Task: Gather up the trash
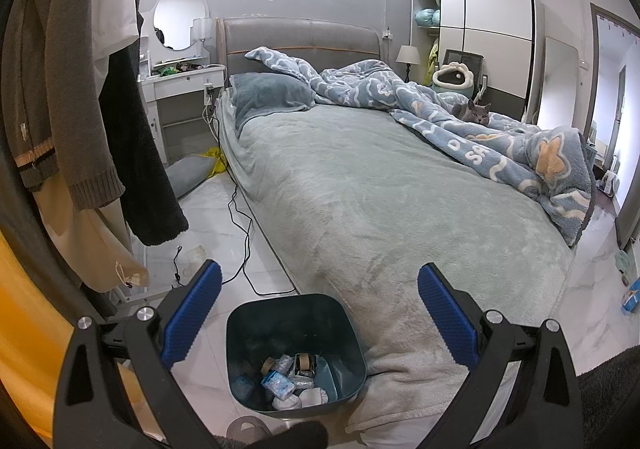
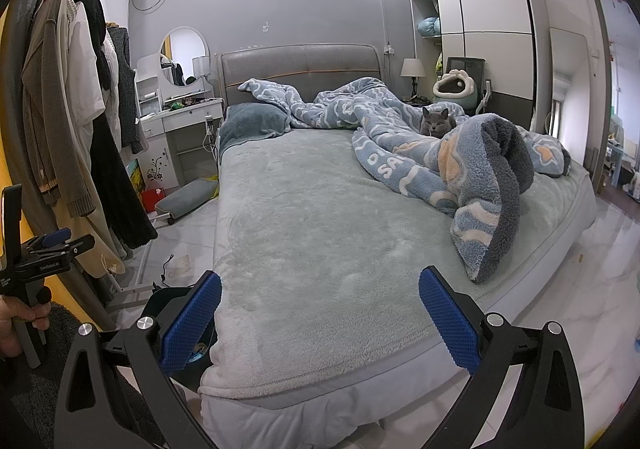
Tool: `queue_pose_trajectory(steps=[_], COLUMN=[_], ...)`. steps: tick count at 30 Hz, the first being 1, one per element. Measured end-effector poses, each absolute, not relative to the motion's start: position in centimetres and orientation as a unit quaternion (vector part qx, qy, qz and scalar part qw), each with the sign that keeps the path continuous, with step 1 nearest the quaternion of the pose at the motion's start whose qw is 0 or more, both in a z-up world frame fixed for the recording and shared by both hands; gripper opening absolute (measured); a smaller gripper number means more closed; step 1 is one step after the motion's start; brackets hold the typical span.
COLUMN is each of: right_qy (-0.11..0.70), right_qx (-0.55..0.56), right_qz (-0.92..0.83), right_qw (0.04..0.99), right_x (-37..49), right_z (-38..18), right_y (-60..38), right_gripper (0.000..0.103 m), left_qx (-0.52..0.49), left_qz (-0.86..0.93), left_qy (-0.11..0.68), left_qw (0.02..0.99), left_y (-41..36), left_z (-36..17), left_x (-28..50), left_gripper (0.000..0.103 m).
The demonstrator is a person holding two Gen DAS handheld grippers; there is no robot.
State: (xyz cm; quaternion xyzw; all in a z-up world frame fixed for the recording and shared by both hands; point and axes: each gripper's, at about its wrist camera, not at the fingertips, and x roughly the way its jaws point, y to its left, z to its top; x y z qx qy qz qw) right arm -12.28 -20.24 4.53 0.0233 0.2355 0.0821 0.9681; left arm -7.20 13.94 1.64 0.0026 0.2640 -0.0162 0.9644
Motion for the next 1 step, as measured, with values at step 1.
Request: queue_pose_trajectory(steps=[1], right_qy=[0.236], right_qx=[0.023], right_qz=[0.082], right_qw=[0.968], right_x=[-12.28], right_z=[4.53], right_y=[-20.24], right_gripper=[0.100], left_qx=[0.003], left_qz=[-0.017], left_qy=[0.264], left_qw=[0.964], left_y=[14.09], left_z=[1.68], left_x=[-7.18], left_gripper=[0.100])
